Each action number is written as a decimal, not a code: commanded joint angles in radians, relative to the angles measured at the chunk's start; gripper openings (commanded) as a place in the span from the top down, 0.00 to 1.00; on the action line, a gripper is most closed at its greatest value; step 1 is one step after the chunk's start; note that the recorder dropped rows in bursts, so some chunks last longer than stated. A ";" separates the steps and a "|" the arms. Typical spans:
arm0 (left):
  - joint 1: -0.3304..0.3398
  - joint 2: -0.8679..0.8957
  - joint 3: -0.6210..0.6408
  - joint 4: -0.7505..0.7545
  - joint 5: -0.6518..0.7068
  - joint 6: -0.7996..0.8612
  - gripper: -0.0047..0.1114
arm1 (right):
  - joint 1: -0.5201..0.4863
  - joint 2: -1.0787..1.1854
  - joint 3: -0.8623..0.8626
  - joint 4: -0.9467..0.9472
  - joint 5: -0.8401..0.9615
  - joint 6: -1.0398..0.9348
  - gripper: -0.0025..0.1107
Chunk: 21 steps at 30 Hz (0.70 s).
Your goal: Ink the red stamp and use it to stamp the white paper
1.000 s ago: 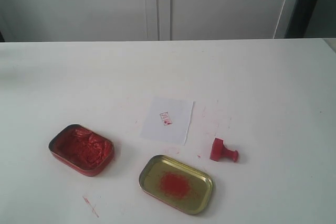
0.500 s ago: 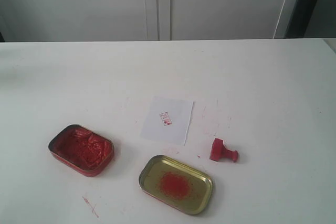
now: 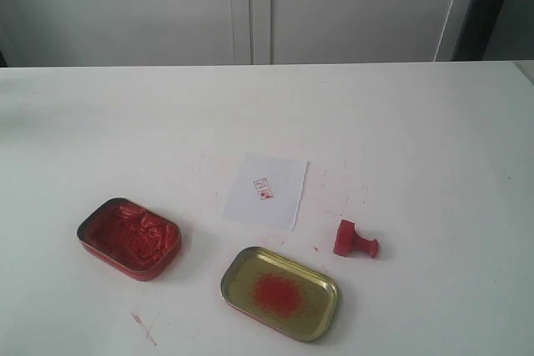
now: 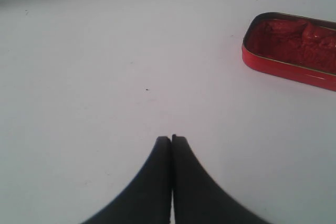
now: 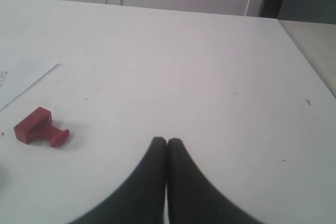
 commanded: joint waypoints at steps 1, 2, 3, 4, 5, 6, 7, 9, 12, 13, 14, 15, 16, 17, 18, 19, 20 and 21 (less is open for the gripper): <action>0.002 -0.005 0.010 0.000 0.007 0.000 0.96 | -0.006 -0.004 0.018 -0.012 -0.028 0.000 0.98; 0.002 -0.005 0.010 0.000 0.007 0.000 0.96 | -0.006 -0.004 0.018 -0.012 -0.033 0.000 0.98; 0.002 -0.005 0.010 0.000 0.007 0.000 0.96 | -0.006 -0.004 0.018 -0.012 -0.038 0.000 0.98; 0.002 -0.005 0.010 0.000 0.007 0.000 0.96 | -0.006 -0.004 0.018 -0.012 -0.041 0.000 0.98; 0.002 -0.005 0.010 0.000 0.007 0.000 0.96 | -0.006 -0.004 0.018 -0.012 -0.041 0.000 0.98; 0.002 -0.005 0.010 0.000 0.007 0.000 0.96 | -0.006 -0.004 0.018 -0.012 -0.041 0.002 0.98; 0.002 -0.005 0.010 0.000 0.007 0.000 0.96 | -0.006 -0.004 0.018 -0.012 -0.041 0.008 0.98; 0.002 -0.005 0.010 0.000 0.007 0.000 0.96 | -0.006 -0.004 0.018 -0.012 -0.041 0.013 0.98; 0.002 -0.005 0.010 0.000 0.007 0.000 0.96 | -0.006 -0.004 0.018 -0.012 -0.041 0.013 0.98; 0.002 -0.005 0.010 0.000 0.007 0.000 0.96 | -0.006 -0.004 0.018 -0.012 -0.041 0.013 0.98; 0.002 -0.005 0.010 0.000 0.007 0.000 0.96 | -0.006 -0.004 0.018 -0.012 -0.041 0.013 0.98; 0.002 -0.005 0.010 0.000 0.007 0.000 0.96 | -0.006 -0.004 0.018 -0.012 -0.041 0.013 0.98; 0.002 -0.005 0.010 0.000 0.007 0.000 0.96 | -0.006 -0.004 0.018 -0.012 -0.041 0.013 0.98; 0.002 -0.005 0.010 0.000 0.007 0.000 0.96 | -0.006 -0.004 0.018 -0.012 -0.041 0.013 0.98; 0.002 -0.005 0.010 0.000 0.007 0.000 0.96 | -0.006 -0.004 0.018 -0.012 -0.041 0.013 0.98; 0.002 -0.005 0.010 0.000 0.007 0.000 0.96 | -0.006 -0.004 0.018 -0.012 -0.041 0.013 0.98; 0.002 -0.005 0.010 0.000 0.007 0.000 0.96 | -0.006 -0.004 0.018 -0.012 -0.041 0.013 0.98; 0.002 -0.005 0.010 0.000 0.007 0.000 0.96 | -0.006 -0.004 0.018 -0.012 -0.041 0.013 0.98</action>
